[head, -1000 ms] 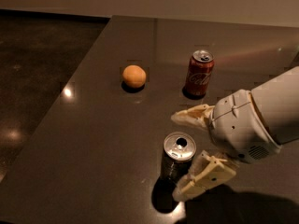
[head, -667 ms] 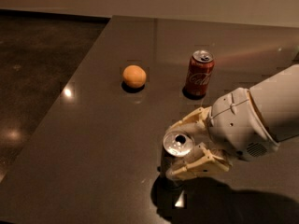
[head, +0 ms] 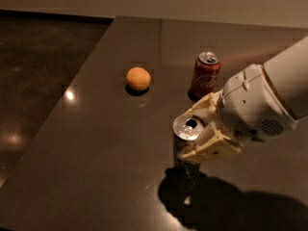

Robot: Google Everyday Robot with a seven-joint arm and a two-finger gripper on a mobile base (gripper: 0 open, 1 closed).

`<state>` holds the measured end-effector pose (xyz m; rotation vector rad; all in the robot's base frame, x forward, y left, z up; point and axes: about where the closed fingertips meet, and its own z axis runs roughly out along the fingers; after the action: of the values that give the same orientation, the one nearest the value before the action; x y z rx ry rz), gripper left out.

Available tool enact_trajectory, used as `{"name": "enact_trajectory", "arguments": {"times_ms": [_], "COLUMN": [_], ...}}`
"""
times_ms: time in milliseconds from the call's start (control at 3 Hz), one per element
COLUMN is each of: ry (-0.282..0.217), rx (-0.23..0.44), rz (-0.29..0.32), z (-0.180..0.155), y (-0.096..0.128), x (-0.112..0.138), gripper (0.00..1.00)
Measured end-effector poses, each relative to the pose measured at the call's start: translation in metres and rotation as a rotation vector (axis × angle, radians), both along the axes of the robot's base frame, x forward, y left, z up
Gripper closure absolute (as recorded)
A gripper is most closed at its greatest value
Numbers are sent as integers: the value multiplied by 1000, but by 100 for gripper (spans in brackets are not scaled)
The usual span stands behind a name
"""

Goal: Knock redbull can over

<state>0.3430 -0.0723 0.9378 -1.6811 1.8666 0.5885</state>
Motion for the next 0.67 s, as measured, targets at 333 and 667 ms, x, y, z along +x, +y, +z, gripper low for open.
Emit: {"name": "enact_trajectory", "arguments": {"times_ms": [333, 667], "ry": [-9, -11], "rx": [-137, -310], "rz": [3, 13], "z": [13, 10], "y": [-1, 6], "x": [12, 21], "gripper": [100, 100]}}
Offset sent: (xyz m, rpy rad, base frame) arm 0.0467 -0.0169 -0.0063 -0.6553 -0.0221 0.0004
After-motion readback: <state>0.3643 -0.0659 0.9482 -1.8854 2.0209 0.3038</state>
